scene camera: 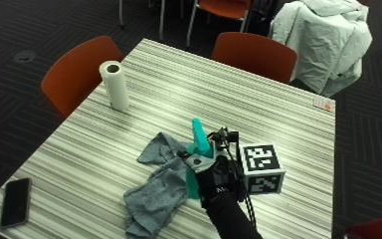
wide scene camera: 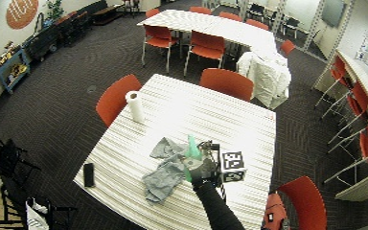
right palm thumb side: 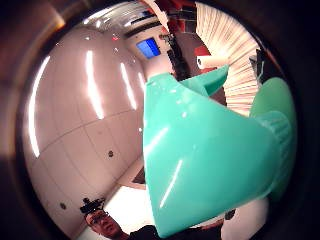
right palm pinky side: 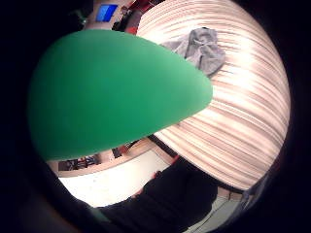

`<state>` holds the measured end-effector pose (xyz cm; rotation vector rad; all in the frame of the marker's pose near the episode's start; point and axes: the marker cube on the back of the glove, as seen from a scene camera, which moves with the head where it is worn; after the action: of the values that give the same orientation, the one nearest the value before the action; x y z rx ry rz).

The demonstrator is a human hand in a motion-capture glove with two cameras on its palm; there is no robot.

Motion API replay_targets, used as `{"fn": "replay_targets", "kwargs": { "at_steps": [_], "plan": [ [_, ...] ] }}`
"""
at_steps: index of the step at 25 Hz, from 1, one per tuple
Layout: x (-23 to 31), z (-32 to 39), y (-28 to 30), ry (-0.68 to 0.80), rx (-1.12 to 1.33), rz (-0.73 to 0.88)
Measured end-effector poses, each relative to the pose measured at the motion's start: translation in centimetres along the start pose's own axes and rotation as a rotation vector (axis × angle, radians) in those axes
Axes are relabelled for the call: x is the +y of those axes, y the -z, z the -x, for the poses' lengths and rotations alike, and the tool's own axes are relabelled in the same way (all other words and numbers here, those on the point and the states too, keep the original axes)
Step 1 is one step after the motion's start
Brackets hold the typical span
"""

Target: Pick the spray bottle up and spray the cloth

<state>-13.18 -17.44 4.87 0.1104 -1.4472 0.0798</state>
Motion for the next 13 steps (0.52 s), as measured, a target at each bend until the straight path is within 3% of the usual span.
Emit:
{"fn": "replay_targets", "kwargs": {
  "at_steps": [6,13],
  "plan": [
    [-1.0,-0.6,0.2,-0.084,0.049,0.015],
    [-3.3,-3.9,0.4,-0.413,0.240,0.124]
  ]
}}
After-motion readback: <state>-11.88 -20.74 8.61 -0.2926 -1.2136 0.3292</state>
